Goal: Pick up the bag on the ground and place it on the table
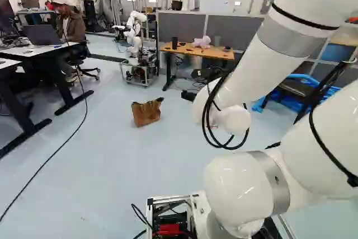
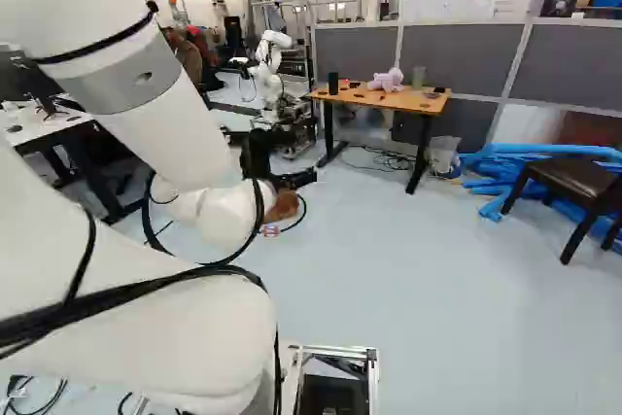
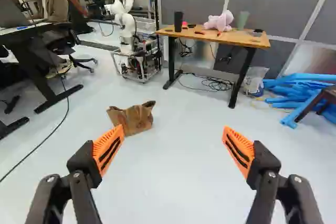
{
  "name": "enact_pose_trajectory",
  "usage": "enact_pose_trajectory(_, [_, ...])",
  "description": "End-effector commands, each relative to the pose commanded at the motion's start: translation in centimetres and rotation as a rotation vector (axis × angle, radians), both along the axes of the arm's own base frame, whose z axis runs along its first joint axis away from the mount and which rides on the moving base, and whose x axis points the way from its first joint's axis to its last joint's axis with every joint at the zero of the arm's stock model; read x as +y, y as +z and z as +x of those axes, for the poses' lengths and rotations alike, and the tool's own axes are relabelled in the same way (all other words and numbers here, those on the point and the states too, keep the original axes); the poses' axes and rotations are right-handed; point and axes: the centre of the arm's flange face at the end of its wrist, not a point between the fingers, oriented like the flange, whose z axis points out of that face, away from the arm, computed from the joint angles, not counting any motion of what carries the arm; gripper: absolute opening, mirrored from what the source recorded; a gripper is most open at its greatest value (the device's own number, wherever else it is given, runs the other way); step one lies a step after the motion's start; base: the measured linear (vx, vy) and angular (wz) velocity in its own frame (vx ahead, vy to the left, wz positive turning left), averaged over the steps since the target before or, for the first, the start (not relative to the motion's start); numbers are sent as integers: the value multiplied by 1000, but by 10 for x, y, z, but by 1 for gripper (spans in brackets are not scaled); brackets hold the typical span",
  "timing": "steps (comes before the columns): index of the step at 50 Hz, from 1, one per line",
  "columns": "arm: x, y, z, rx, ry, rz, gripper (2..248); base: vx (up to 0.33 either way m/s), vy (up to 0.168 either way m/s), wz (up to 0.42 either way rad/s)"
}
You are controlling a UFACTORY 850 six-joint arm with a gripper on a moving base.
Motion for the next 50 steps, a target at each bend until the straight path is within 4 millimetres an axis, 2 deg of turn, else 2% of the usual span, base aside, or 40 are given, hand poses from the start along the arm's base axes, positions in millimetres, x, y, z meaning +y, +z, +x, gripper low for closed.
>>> enact_pose_trajectory(31, [0, 0, 0, 0, 0, 0, 247, 85, 1, 0])
enact_pose_trajectory(50, [0, 0, 0, 0, 0, 0, 247, 117, 53, 77])
